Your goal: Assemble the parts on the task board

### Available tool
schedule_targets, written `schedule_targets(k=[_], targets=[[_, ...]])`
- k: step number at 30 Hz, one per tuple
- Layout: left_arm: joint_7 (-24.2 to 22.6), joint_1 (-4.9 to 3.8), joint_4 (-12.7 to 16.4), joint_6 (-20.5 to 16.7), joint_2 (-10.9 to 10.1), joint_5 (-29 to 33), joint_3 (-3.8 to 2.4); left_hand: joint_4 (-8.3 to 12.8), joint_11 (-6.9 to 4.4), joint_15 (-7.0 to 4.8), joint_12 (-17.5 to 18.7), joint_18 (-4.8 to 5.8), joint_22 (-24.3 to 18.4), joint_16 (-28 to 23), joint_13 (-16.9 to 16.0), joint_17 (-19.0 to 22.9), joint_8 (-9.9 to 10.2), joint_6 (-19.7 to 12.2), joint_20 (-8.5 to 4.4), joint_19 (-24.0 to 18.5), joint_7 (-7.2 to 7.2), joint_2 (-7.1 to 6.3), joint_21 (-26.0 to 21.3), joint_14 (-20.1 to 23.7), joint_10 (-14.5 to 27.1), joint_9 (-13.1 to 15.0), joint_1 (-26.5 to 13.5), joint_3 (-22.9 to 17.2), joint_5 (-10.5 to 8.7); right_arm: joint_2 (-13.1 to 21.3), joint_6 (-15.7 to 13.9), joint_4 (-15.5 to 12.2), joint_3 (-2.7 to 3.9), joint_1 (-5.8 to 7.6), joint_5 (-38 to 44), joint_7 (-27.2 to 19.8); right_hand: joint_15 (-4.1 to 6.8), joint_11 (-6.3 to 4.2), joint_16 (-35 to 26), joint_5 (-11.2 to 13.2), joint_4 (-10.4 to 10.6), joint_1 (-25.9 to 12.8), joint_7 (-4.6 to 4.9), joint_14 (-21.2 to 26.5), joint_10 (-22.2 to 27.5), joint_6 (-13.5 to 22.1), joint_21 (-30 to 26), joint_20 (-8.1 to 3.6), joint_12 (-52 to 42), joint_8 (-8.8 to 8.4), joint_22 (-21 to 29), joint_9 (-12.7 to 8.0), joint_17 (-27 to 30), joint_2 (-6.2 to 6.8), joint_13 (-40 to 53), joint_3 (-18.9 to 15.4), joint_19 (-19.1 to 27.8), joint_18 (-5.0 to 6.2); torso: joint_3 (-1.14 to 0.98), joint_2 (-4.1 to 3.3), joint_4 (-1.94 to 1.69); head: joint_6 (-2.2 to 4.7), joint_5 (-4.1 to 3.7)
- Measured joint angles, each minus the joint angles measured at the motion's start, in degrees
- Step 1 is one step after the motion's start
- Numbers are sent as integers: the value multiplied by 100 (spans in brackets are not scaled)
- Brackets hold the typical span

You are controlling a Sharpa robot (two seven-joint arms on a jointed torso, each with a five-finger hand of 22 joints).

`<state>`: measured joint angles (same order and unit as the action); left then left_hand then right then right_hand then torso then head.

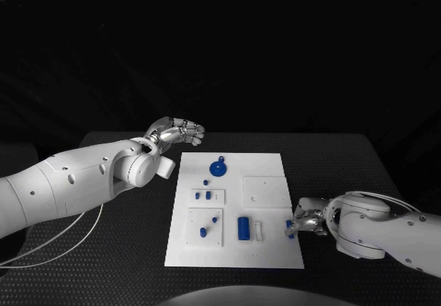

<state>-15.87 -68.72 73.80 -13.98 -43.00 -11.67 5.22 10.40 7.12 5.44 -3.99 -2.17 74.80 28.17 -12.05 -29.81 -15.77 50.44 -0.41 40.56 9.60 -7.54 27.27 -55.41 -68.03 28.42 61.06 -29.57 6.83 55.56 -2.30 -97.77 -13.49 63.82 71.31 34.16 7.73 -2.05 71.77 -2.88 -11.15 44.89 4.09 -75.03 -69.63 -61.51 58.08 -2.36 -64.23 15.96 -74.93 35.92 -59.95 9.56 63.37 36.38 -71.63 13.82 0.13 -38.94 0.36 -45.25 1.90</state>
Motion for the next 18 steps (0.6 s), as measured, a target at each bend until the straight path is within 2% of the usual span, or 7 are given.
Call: schedule_targets(k=[10, 11, 13, 18], targets=[[1, 0, 5, 4, -7, 0, 0, 0, 0, 0, 0, 0, 5, 0, 5, -7, 0, 0, 0, 0, 0, 0, 0, 0, 0, 0, 0, 0, 0, -201, -49, 128, -3, -66, 200, 4, -9, -11, 0, 0, -47, -41, -1, -9, -34, -111, 1, 21, 0, 80, 0, 42, 0, -63, 1, -16, 20, -1, 5, 1, -3, -18, 25], [1, 0, 5, 5, -9, 0, 0, 0, 0, 0, 0, 0, 5, 0, 5, -11, 0, 0, 0, 0, 0, 0, 0, 0, 0, 0, 0, 0, 0, -222, -62, 139, -1, -80, 257, 4, -10, -11, 0, 0, -47, -23, 0, -9, -34, -118, 1, 21, -1, 79, 0, 356, 0, -82, 1, -16, 20, 0, 5, 1, -3, -21, 28], [1, 0, 6, 5, -12, 0, 0, 0, 0, 0, 0, 0, 5, 0, 5, -11, 0, 0, 0, 0, 0, 0, 0, 0, 0, 0, 0, 0, 0, -274, -85, 165, -1, -98, 365, 4, -11, -11, 0, 0, -50, -43, -17, -9, -34, -105, 1, 22, -1, 79, 0, 732, 1, -103, 1, -13, 20, 0, 5, 1, -3, -27, 37], [2, 0, 7, 8, -16, 0, 0, 0, 0, 0, 0, 0, 11, -22, 5, -19, 0, 0, 0, 0, 0, 23, 0, 0, 0, -5, -23, 0, 0, -435, -149, 199, -2, -106, 720, 4, -11, -11, 0, 0, -64, -52, -19, -9, -34, -98, 1, 22, -1, 79, 0, 741, 1, -112, 4, 1, 20, 0, 4, 1, -3, -37, 49]])
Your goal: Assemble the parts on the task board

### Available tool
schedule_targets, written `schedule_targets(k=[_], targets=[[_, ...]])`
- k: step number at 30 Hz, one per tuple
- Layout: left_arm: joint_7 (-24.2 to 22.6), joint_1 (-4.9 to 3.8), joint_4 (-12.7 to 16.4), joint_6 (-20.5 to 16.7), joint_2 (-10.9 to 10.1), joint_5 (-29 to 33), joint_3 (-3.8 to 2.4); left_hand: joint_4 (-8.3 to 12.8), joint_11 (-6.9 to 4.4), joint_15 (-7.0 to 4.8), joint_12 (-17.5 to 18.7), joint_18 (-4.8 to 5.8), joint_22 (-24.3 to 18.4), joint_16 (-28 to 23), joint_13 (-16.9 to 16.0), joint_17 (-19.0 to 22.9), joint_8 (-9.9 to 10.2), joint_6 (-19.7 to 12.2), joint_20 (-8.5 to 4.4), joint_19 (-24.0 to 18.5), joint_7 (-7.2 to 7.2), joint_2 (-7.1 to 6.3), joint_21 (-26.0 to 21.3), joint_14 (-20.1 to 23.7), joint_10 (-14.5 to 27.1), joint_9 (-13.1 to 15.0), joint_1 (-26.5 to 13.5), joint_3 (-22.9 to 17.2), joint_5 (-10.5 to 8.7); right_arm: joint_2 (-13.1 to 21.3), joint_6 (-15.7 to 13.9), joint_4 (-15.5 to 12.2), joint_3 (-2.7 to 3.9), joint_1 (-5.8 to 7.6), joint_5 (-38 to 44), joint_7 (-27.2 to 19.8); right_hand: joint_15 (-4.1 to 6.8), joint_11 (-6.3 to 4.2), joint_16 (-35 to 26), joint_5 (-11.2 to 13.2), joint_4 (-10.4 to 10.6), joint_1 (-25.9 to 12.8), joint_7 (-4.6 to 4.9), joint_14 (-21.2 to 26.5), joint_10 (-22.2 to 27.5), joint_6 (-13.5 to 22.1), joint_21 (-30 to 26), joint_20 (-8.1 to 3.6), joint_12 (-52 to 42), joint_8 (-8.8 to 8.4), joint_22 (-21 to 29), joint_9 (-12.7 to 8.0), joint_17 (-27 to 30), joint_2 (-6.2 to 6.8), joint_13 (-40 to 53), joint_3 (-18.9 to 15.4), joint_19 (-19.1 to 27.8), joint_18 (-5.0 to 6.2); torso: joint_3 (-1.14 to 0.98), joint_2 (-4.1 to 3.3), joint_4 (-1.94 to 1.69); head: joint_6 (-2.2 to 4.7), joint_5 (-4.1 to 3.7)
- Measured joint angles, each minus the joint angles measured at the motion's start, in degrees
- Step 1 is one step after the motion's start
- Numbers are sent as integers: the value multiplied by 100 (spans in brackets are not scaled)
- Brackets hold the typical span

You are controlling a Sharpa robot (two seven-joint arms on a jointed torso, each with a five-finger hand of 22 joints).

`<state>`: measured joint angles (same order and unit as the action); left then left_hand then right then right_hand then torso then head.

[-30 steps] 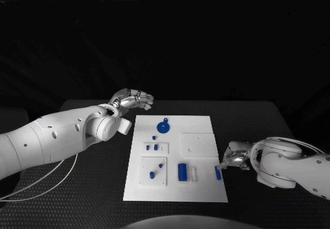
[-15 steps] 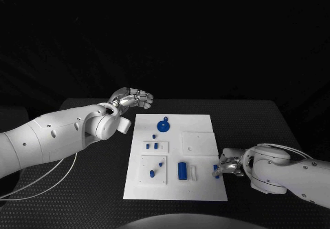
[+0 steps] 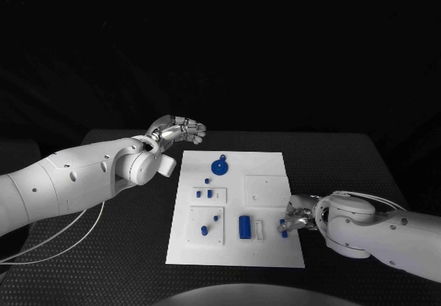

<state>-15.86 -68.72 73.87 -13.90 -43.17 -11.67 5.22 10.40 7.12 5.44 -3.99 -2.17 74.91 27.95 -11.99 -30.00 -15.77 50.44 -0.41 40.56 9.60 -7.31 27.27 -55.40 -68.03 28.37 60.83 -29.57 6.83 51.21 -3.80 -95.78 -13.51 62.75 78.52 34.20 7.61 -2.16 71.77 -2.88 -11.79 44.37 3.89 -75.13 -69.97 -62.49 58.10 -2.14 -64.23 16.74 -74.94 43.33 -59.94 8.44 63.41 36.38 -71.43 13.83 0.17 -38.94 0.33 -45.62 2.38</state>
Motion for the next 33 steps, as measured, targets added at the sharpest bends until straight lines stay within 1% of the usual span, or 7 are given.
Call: schedule_targets(k=[11, 14, 15, 18, 24, 29, 33], targets=[[4, 0, 6, 10, 7, 0, 0, -14, 0, 0, 0, 0, 1, 0, 0, -5, 0, 0, 0, 0, 0, 0, 0, 0, 0, 0, 0, 14, 0, -99, -21, 33, -11, -17, 482, -15, -8, 0, 0, 0, -136, 134, 1, -7, 0, 0, 0, 1, 0, 0, 0, 150, 1, -98, 0, 158, 0, 0, -1, 1, 4, -5, 15], [6, 0, 6, 11, 7, 0, 0, -29, 0, 0, 0, 0, 4, 0, 0, -7, 0, -8, 0, 0, 8, 0, 0, 0, 0, 0, 0, -2, 0, -111, -6, 34, -11, -17, 498, -13, -8, 0, 0, 0, -153, 263, 1, -7, 0, 0, 0, 0, 23, 0, 0, 153, 1, -5, 0, 413, 0, 0, -1, 1, 5, -5, 19], [7, 0, 6, 12, 9, 0, 0, -30, 0, 0, 0, 0, 4, 0, -1, -6, 0, -21, 0, 0, 21, 0, 0, 0, 0, 0, 0, -2, 0, -119, 3, 38, -11, -16, 498, -8, -8, 1, 0, 0, -170, 347, 1, -7, 1, 0, 0, 1, 34, 0, 0, 369, 1, 28, 0, 543, 0, 0, -2, 1, 6, -7, 21], [8, 0, 7, 13, 15, 0, 0, -30, 0, 0, 0, 0, 4, 0, -1, -6, 0, -21, 0, 0, 21, 0, 0, 0, 0, 0, 0, -2, 0, -131, 37, 45, -7, -16, 496, 4, -9, 1, -17, 2, -240, 451, 1, -7, 1, 0, 0, 1, 34, 0, 0, 373, 5, 99, -1, 721, 0, -1, -5, 1, 7, -9, 23], [11, 0, 24, 15, 11, 0, 0, -30, 0, 0, 0, 0, 3, 0, -1, -12, 0, -21, 0, 0, 21, 0, -10, 0, 0, -1, 0, -2, 0, -134, 63, 55, 11, -28, 449, 8, -18, 1, -23, -2, -282, 499, 1, 3, 2, 1, 0, 15, 57, 0, 0, 375, 16, 91, -1, 796, 15, -1, -7, 2, 11, -23, 23], [13, 0, 26, 16, 18, 0, 0, -29, 0, 0, 0, 0, 3, 0, -1, -12, 0, -21, 0, 0, 21, 0, -21, 1, 0, -5, 0, -2, 0, -116, -48, 49, 14, -39, 298, 7, -29, 2, -49, -314, -330, 538, 5, 10, 2, 5, 0, 22, 57, -15, 0, 375, 17, 53, -1, 988, 21, -2, -9, 2, 12, -25, 24], [15, 0, 25, 17, 18, 0, 0, -29, 0, 0, 0, 0, 3, 0, -1, -17, 0, -21, 0, 0, 21, 0, -21, 0, 0, -4, 0, -2, 0, -75, -212, 35, 9, -43, 46, 7, -44, 22, -57, -336, -323, 541, 17, 12, -18, 9, 0, 61, 57, -88, 0, 376, 17, -6, -1, 1037, 21, -3, -8, 2, 11, -14, 24]])
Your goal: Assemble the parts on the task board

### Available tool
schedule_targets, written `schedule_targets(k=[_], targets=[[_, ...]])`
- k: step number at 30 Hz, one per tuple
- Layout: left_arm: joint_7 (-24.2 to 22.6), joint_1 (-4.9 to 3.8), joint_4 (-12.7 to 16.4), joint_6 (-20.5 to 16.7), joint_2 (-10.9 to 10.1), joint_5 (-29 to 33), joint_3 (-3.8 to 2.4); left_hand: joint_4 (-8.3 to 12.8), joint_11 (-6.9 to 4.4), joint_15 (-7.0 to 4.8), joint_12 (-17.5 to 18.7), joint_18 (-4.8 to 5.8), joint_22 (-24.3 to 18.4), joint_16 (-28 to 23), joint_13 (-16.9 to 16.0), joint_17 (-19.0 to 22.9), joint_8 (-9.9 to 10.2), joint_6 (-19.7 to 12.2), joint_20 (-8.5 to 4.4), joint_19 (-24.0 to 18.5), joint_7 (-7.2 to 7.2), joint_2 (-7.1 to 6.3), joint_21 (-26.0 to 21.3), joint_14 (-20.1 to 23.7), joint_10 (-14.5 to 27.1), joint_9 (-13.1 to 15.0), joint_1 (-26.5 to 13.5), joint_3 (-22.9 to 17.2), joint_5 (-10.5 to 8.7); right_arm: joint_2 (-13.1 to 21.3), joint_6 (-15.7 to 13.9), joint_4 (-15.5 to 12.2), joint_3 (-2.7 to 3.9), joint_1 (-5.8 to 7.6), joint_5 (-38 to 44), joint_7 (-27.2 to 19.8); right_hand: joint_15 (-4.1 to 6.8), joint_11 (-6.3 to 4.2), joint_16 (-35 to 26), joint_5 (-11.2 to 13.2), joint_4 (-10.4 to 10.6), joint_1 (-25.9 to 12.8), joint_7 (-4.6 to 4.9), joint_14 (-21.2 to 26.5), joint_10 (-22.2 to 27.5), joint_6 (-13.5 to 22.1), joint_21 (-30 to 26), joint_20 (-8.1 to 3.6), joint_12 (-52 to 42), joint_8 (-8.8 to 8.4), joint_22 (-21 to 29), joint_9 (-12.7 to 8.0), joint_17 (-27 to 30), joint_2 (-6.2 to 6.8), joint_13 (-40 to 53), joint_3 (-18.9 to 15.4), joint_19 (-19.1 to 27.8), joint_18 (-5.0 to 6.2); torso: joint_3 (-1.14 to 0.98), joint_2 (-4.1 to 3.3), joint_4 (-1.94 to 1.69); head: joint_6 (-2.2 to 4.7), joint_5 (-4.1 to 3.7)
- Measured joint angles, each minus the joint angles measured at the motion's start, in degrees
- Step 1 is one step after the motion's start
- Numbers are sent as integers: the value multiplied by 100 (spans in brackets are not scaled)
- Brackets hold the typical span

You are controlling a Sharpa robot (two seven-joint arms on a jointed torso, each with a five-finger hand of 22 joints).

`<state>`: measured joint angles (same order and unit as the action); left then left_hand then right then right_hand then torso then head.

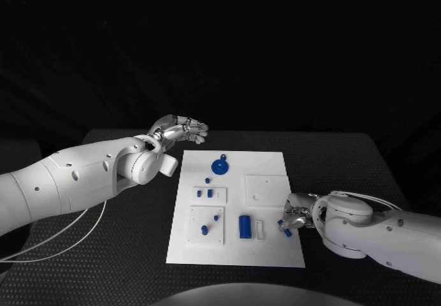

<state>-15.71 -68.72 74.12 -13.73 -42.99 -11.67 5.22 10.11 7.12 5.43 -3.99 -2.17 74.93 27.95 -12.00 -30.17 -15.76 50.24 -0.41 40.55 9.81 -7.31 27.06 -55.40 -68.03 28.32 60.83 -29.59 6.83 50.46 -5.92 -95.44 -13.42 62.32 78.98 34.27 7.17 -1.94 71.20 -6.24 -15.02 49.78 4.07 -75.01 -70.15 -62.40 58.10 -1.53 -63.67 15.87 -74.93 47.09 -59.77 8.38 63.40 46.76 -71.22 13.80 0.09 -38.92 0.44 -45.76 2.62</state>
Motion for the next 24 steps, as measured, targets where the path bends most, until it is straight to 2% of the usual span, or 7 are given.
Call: schedule_targets(k=[4, 5, 8, 9, 10, 15, 24], targets=[[1, 0, -3, 0, 0, 0, 0, 0, 0, 0, 0, 0, 0, 0, 0, 0, 0, 0, 0, 0, 0, 0, 0, 0, 0, 0, 0, 0, 0, 15, -131, -76, -10, -13, -247, -7, 0, 0, 0, 78, 36, -34, 24, -5, 0, -10, 0, 12, 0, -113, 0, -30, 0, -35, 0, 13, -10, 0, -2, -1, -3, 4, 0], [1, 0, -4, 0, 0, 0, 0, 0, 0, 0, 0, 0, 0, 0, 0, 0, 0, 0, 0, 0, 0, 0, 0, 0, 0, 0, 0, 0, 0, 14, -155, -108, -15, -20, -309, -12, 7, 0, 1, 120, 66, -34, 24, -13, 0, -10, 0, 21, 0, -112, 0, -156, 0, -35, 0, 10, -20, 1, -2, -1, -3, 4, -1], [2, 0, -5, 1, 0, 0, 0, 0, 0, 0, 0, 0, -1, 0, 0, 0, 0, 0, 0, 0, 0, 0, 0, 0, 0, 0, 0, 0, 0, 23, -233, -200, -22, -16, -532, -27, 19, 0, 1, 203, 145, -78, 25, -27, 0, -10, 0, 21, 0, -75, 0, -1045, 0, -36, 0, -3, -20, 1, -2, -1, -4, 1, 5], [2, 0, -4, 1, 0, 0, 0, 0, 0, 0, 0, 0, -1, 0, 0, 0, 0, 0, 0, 0, 0, 0, 0, 0, 0, 0, 0, 0, 0, 29, -256, -219, -22, -10, -600, -33, 25, 0, 1, 226, 152, -101, 25, -33, 0, -9, 0, 21, 0, -75, 0, -1246, 0, -12, 0, 4, -20, 2, -2, -1, -4, -2, 9], [2, 0, -4, 1, 0, 0, 0, 0, 0, 0, 0, 0, -1, 0, 0, -3, 0, 0, 0, 0, 0, 0, 0, 0, 0, 0, 0, 0, 0, 34, -291, -241, -22, -3, -695, -39, 25, -21, 1, 253, 177, -125, 24, -33, -20, -10, -1, 21, 0, -87, 0, -1337, 0, 12, 0, -6, -20, 3, -1, -1, -4, -5, 10], [3, 0, -4, 2, 1, 0, 0, 0, 0, 0, 0, 0, -1, 0, 0, -6, 0, 0, 0, 0, 0, 0, 0, 0, 0, 0, 0, 0, 0, 29, -444, -304, -9, 36, -1134, -61, 26, -21, 1, 269, 210, -199, 16, -36, -21, -57, -1, 9, 0, -78, 0, -1313, 0, 86, 0, -32, -34, 7, 3, -1, -3, -5, 13], [5, 0, -3, 4, 0, 0, 0, 0, 0, 0, 0, 0, -2, -22, 0, -12, 0, 0, 0, 0, 0, 0, 0, 0, 0, 1, 0, 0, 0, -57, -699, -314, -5, 57, -1674, -105, 19, -21, 1, 269, 226, -227, 11, -46, -21, -62, -1, 8, 0, -78, 0, -1313, 0, 66, 5, -47, -53, 10, 6, -1, -7, -5, 3]])
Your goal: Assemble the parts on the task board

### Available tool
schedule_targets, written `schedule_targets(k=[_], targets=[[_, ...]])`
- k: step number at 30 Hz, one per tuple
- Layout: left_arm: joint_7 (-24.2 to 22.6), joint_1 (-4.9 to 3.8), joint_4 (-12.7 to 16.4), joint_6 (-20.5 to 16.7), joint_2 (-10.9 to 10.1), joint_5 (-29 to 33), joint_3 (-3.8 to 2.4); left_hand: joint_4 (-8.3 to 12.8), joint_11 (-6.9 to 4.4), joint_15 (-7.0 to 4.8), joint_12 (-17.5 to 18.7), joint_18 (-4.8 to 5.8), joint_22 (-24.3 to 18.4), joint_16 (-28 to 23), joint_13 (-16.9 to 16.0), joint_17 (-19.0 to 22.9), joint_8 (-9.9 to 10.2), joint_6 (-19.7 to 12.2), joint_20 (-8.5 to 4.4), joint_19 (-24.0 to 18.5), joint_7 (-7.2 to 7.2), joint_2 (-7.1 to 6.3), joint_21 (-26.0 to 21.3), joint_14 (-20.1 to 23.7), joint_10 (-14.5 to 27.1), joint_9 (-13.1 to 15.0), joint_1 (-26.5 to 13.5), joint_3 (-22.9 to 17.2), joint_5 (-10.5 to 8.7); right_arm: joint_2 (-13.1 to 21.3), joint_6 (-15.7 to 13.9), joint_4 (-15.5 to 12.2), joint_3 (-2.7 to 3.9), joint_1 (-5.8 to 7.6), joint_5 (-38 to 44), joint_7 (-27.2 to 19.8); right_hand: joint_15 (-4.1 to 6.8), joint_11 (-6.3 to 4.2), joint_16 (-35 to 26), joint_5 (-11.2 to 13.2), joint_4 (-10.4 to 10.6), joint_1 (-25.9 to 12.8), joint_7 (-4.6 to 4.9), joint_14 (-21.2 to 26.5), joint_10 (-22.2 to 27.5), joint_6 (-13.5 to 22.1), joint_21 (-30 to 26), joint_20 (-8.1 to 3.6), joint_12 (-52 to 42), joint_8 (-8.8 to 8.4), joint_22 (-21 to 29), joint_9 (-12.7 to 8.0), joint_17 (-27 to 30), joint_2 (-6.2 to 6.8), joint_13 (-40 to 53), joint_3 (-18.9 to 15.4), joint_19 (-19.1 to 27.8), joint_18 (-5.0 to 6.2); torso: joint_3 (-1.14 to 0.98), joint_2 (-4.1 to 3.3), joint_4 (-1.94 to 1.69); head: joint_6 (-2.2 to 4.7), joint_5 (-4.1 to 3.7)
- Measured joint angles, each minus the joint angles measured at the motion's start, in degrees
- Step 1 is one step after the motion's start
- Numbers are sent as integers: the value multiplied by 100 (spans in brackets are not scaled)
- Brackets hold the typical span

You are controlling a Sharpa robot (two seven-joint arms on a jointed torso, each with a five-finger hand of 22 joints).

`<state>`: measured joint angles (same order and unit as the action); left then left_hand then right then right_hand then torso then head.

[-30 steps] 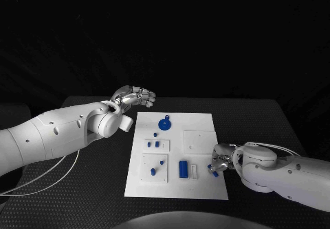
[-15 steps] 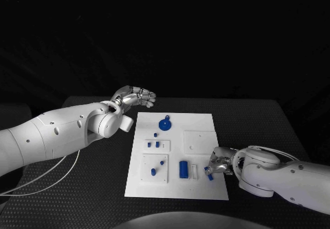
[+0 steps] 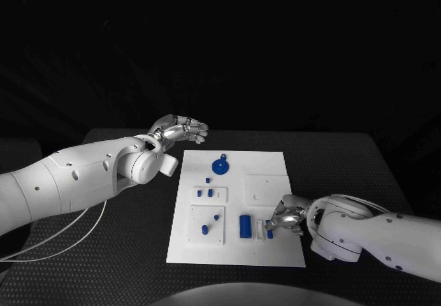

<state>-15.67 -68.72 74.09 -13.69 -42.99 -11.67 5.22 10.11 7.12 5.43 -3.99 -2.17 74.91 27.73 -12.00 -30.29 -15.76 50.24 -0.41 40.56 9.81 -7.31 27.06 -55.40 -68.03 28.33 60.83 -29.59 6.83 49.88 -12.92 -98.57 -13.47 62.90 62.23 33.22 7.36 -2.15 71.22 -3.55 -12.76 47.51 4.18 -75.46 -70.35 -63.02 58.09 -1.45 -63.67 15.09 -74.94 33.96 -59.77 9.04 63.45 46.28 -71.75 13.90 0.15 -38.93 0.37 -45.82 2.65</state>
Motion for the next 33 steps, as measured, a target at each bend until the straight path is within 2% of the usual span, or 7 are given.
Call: schedule_targets(k=[15, 33], targets=[[2, 0, 0, 4, 7, 0, 0, 0, 0, 0, 0, 0, 4, 0, 5, -5, 0, 0, 0, 0, 0, 0, 0, 0, 0, 0, 0, 0, 0, -247, -65, 122, -2, -1, -296, -22, -2, 0, 0, 0, 1, -23, -8, 1, 0, -7, 0, 1, 0, 0, 0, -1, 0, 23, 0, -1, 1, 5, 1, -1, 1, -4, 13], [6, 0, 6, 10, 9, 0, 0, -2, 0, 0, 0, 0, 2, 0, 4, -17, 0, 0, 0, 0, 0, 0, 0, 0, 0, -5, 0, 2, 0, -384, 16, 319, -14, -20, -355, -22, -7, 0, 0, 0, 14, -46, -14, 3, 0, -12, 0, 2, 0, 0, 0, -1, 0, 46, 10, -17, 1, 8, -2, -1, 1, -23, 35]])
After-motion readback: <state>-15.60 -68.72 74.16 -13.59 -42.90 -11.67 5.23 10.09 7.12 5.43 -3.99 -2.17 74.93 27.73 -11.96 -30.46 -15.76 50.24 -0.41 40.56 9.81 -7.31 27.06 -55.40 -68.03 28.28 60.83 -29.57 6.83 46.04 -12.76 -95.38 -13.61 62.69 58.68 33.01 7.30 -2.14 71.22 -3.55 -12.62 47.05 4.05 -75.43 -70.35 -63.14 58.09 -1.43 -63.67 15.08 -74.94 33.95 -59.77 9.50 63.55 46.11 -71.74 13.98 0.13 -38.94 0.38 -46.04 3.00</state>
